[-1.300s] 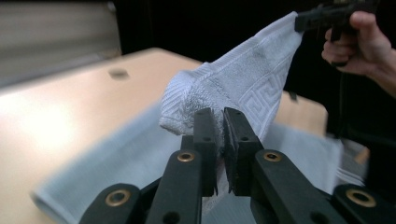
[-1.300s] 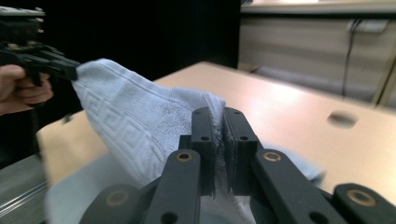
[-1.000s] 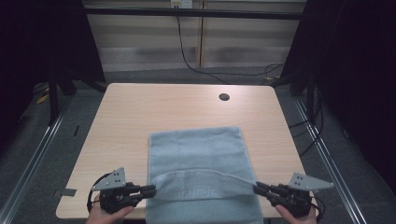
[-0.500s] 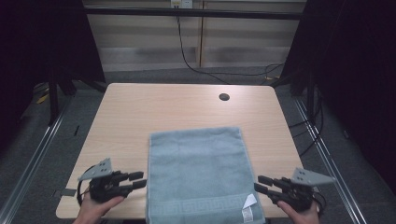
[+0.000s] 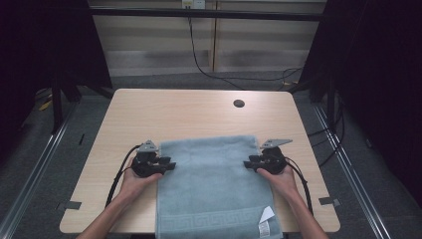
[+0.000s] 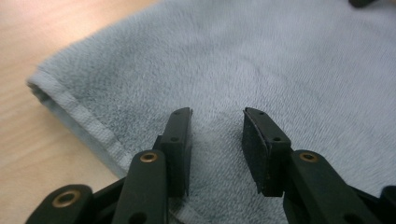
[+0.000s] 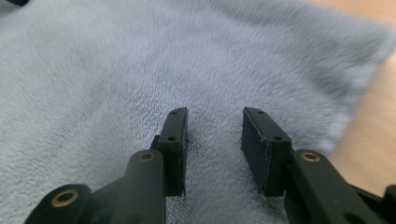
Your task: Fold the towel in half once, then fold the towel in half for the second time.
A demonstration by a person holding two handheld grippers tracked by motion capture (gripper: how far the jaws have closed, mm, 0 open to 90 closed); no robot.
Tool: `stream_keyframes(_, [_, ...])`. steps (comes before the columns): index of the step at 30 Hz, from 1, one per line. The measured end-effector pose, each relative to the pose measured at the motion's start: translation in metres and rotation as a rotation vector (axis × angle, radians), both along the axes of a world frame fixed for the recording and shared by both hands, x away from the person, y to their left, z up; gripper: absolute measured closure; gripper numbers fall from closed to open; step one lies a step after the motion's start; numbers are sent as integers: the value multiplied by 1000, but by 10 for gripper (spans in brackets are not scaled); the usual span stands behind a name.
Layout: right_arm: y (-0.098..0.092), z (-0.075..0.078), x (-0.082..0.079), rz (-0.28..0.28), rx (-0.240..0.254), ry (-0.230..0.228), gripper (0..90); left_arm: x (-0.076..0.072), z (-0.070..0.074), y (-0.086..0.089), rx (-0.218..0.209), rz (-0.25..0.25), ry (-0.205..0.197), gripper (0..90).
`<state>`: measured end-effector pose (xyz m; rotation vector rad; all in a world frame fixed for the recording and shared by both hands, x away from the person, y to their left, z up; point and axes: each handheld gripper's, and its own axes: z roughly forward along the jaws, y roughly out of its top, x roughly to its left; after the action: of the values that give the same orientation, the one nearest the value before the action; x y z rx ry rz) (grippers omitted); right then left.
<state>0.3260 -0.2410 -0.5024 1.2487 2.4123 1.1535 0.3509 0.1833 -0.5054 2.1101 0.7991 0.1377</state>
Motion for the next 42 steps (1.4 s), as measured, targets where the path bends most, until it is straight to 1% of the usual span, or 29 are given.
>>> stream_keyframes(1, [2, -1, -2, -3, 1, -9, 616, -1, 0, 2, -3, -7, -1, 627])
stream_keyframes(3, [3, 2, -9, -7, -13, 4, 617, -3, -1, 6, -13, -11, 11, 626])
stream_keyframes(5, [5, 1, -20, 2, -22, 0, 617, -6, -1, 9, -22, -20, 12, 626])
stream_keyframes(8, [9, 4, -35, 26, -32, 16, 615, -13, 2, 12, 0, -39, 22, 626])
stream_keyframes(9, [11, 6, -40, 35, -38, 35, 608, -13, 3, 13, 6, -44, 25, 627])
stream_keyframes(11, [14, 10, -44, 63, -53, 32, 590, -12, 5, 15, -16, -49, 32, 614])
stream_keyframes(12, [14, 13, -43, 68, -42, 10, 588, -10, 6, 16, -35, -36, 21, 603])
stream_keyframes(13, [11, 15, -39, 62, -25, -12, 581, -6, 8, 18, -54, -24, 21, 600])
stream_keyframes(14, [8, 18, -33, 43, -13, -12, 570, -1, 10, 19, -58, -13, 33, 595])
stream_keyframes(15, [5, 20, -25, 29, -5, -20, 566, 4, 13, 20, -62, 11, 17, 586])
stream_keyframes(16, [1, 22, -17, 12, -1, -35, 564, 8, 15, 22, -75, 23, 13, 587])
stream_keyframes(17, [-2, 24, -9, -4, -1, -41, 554, 14, 16, 22, -86, 37, 21, 584])
stream_keyframes(18, [-5, 25, 0, -24, 7, -46, 547, 18, 16, 22, -93, 47, 4, 575])
stream_keyframes(20, [-10, 26, 16, -55, 14, -66, 536, 30, 17, 24, -106, 70, 21, 557])
stream_keyframes(21, [-13, 26, 24, -72, 29, -70, 524, 34, 18, 26, -107, 96, 4, 549])
stream_keyframes(22, [-15, 26, 31, -83, 47, -69, 517, 40, 18, 28, -113, 116, 9, 543])
stream_keyframes(23, [-15, 25, 38, -96, 44, -64, 501, 48, 18, 29, -124, 137, 15, 527])
stream_keyframes(24, [-14, 22, 47, -107, 0, -67, 477, 51, 18, 29, -118, 149, 10, 525])
stream_keyframes(25, [-13, 20, 52, -113, -23, -70, 476, 56, 18, 29, -114, 155, 11, 513])
stream_keyframes(28, [-15, 14, 66, -134, 27, -67, 457, 66, 16, 28, -99, 167, 6, 476])
stream_keyframes(30, [-15, 11, 72, -129, 21, -55, 448, 70, 12, 25, -94, 184, 19, 435])
stream_keyframes(32, [-13, 7, 74, -117, 21, -42, 448, 71, 7, 23, -79, 185, 32, 401])
stream_keyframes(35, [-11, 0, 75, -108, 22, -25, 462, 72, -1, 17, -40, 179, 47, 388])
stream_keyframes(36, [-10, -2, 74, -103, 24, -14, 477, 72, -4, 15, -16, 169, 37, 400])
stream_keyframes(37, [-10, -4, 74, -102, 14, -10, 494, 71, -5, 15, -30, 156, 36, 437])
stream_keyframes(38, [-9, -6, 74, -102, 12, -8, 534, 70, -5, 14, -41, 149, 42, 500])
stream_keyframes(39, [-9, -6, 74, -91, 24, -8, 566, 69, -5, 14, -35, 127, 48, 550])
stream_keyframes(40, [-8, -7, 73, -88, 29, -8, 594, 69, -5, 14, -28, 89, 46, 662])
stream_keyframes(42, [-7, -7, 72, -73, 31, 2, 741, 67, -6, 14, -41, 66, 54, 793])
